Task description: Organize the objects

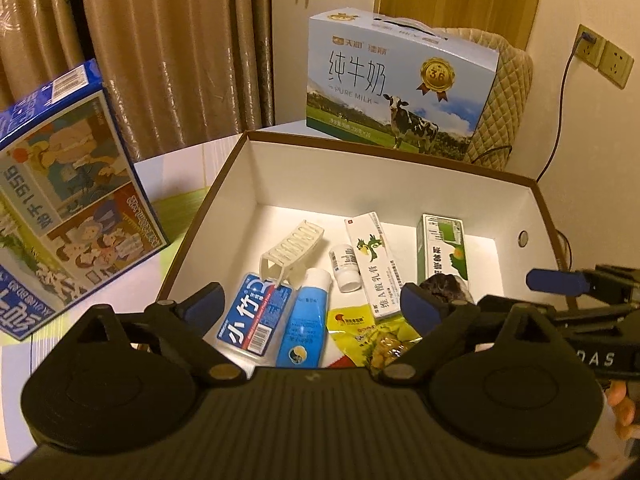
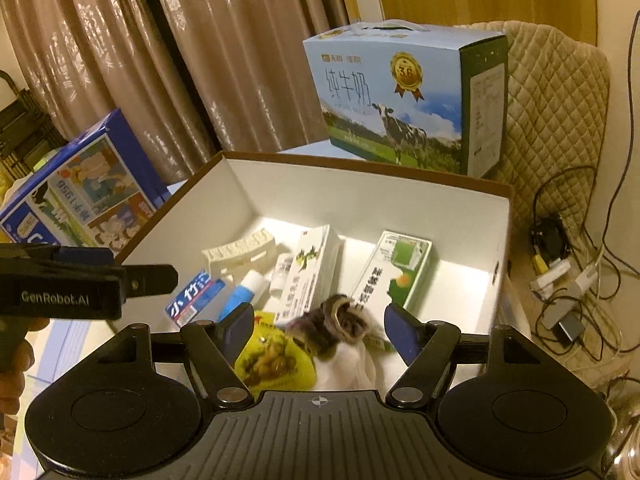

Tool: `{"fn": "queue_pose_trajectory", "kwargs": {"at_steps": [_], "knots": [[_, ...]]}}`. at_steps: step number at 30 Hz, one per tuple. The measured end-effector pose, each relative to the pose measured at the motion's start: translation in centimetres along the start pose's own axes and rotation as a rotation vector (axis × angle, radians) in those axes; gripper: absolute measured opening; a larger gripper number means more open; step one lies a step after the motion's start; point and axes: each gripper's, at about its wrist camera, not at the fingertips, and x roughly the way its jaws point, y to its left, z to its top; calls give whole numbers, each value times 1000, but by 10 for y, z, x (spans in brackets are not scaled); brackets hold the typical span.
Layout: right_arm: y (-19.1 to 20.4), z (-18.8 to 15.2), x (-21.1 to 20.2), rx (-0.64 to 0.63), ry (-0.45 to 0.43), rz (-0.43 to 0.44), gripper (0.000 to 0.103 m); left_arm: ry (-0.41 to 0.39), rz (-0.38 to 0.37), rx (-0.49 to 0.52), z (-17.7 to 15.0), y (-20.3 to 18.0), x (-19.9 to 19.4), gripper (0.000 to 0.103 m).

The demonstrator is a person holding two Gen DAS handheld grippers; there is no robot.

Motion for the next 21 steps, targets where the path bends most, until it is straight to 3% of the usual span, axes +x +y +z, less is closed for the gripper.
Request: {"fn": "queue_pose_trajectory", "kwargs": {"at_steps": [21], "knots": [[20,-38,-63,4,6,-14,69,-62,28,-52,-41,-8,-66,102]]}}
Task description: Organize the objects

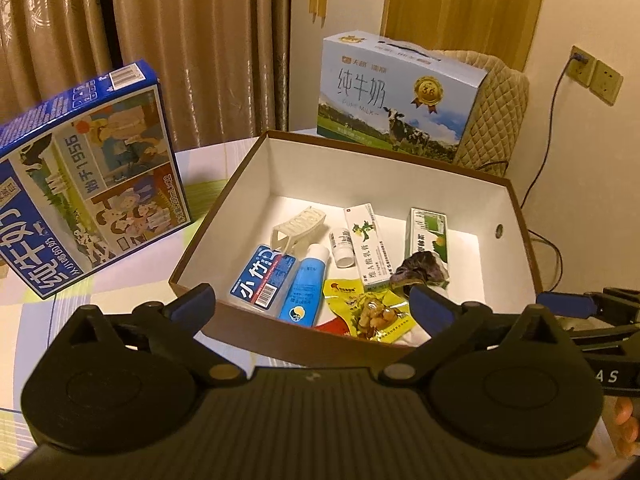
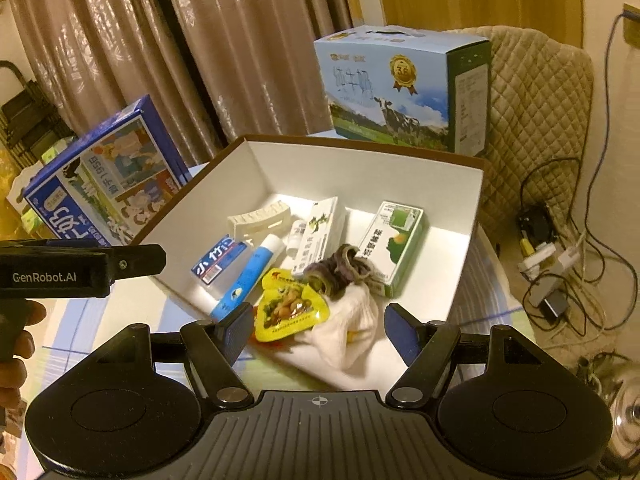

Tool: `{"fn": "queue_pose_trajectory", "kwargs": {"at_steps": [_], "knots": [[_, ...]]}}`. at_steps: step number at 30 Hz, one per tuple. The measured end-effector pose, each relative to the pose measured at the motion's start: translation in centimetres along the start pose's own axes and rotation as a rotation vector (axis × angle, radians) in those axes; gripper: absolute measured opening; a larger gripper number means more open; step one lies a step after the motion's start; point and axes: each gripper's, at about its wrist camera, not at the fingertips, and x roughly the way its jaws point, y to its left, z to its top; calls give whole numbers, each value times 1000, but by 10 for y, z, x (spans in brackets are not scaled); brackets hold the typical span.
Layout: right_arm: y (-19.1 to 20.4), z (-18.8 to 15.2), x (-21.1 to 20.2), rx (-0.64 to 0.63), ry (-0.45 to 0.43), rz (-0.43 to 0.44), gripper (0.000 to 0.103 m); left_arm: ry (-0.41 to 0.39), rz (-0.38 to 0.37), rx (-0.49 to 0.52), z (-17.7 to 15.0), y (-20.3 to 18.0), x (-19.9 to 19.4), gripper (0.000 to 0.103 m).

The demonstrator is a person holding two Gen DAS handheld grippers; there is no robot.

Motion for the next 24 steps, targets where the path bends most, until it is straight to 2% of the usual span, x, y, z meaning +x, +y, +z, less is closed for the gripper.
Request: {"fn": "queue_pose_trajectory", "kwargs": {"at_steps": [12,24], "knots": [[35,-44,-56,50,-29,-83,69,-19,-75,30,-44,19,-53,102],[90,-90,-98,50,-41,-95,69,-40,-47,51,-94,49,-124,102]]}}
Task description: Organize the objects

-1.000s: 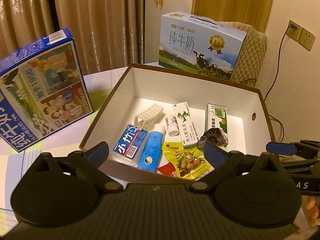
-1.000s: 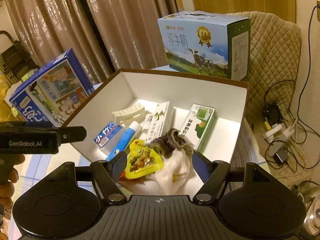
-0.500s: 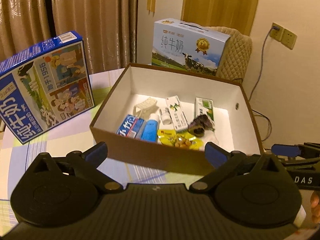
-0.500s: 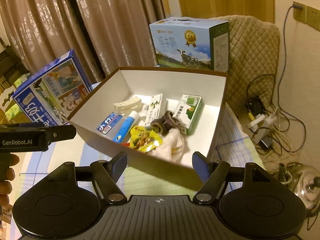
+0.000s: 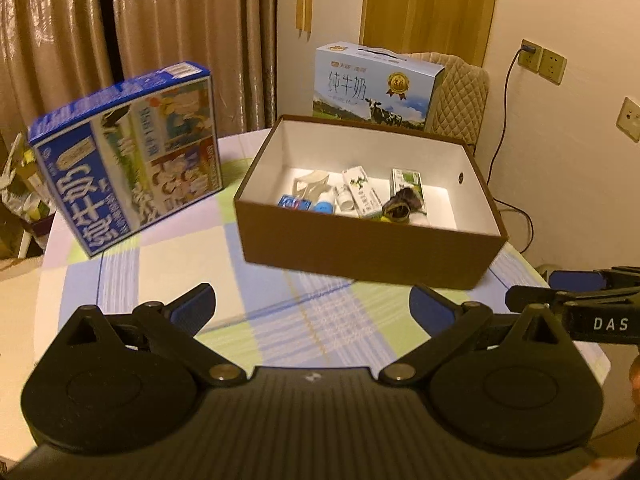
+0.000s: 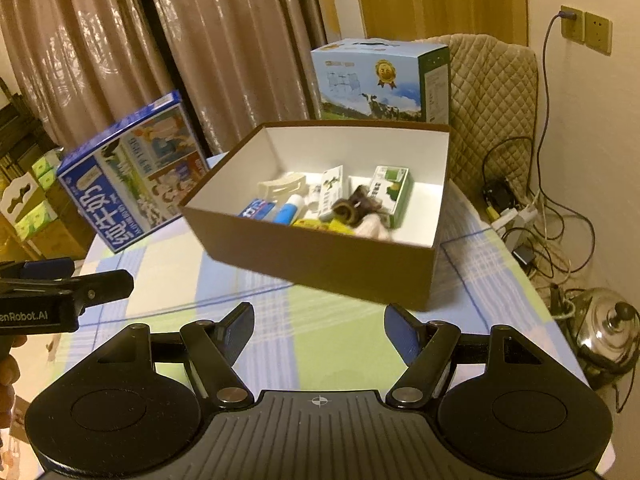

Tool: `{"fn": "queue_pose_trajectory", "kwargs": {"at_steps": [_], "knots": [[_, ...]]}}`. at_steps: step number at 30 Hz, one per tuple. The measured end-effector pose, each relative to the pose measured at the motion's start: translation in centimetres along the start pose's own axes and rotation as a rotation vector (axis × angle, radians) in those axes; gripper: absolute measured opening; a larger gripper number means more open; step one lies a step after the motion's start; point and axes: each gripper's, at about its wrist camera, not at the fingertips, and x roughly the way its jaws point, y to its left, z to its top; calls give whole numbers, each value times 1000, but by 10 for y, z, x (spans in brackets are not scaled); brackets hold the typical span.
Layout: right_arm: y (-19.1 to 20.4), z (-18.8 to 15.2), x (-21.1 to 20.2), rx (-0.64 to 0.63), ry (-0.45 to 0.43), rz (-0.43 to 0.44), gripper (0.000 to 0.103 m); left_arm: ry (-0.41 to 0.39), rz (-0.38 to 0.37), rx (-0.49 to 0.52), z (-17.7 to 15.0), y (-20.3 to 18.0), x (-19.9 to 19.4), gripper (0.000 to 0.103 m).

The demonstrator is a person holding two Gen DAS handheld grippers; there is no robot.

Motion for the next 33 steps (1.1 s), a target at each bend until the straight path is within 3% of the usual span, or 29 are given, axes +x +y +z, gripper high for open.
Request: {"fn": "queue_pose_trajectory", "kwargs": {"at_steps": [13,33], "knots": [[36,-42,-29,-25,15,-8,69,42,-11,-43,-51,23,-47,102],[53,-79,-43,-19,70,-20,69,76,22,-12,-88,27,-65,102]]}}
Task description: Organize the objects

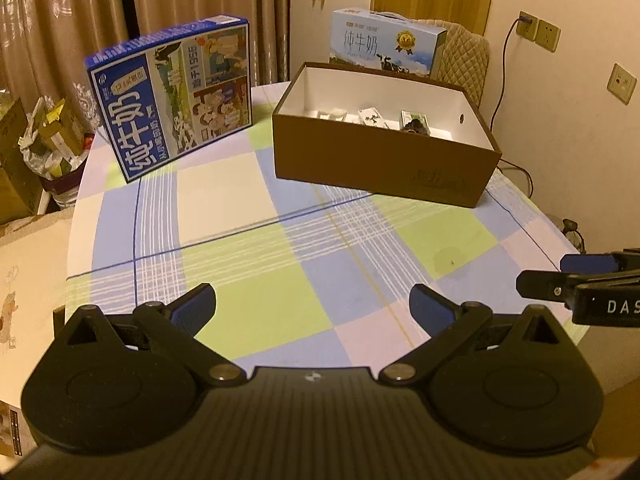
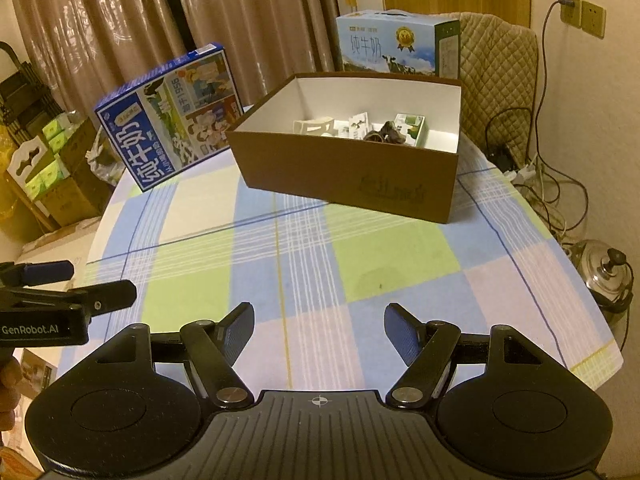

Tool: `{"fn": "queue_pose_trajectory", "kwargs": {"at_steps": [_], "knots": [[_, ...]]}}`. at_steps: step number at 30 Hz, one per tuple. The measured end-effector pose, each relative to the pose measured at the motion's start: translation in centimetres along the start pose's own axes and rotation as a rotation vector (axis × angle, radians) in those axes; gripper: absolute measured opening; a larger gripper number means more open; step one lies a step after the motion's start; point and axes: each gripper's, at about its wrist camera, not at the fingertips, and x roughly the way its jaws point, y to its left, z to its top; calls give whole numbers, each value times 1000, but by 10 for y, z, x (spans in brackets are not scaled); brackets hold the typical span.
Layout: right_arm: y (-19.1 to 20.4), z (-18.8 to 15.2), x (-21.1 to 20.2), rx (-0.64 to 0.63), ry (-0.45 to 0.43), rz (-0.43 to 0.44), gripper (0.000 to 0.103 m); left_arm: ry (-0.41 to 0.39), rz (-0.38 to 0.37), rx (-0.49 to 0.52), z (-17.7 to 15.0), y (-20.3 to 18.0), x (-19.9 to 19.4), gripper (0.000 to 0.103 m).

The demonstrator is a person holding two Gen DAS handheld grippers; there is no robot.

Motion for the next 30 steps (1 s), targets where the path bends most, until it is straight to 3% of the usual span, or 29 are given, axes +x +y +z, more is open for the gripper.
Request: {"fn": "queue_pose_trajectory", "kwargs": {"at_steps": [30], "knots": [[20,-3,7,-19,25,6,69,28,5,-5,-6,9,6,102]]}}
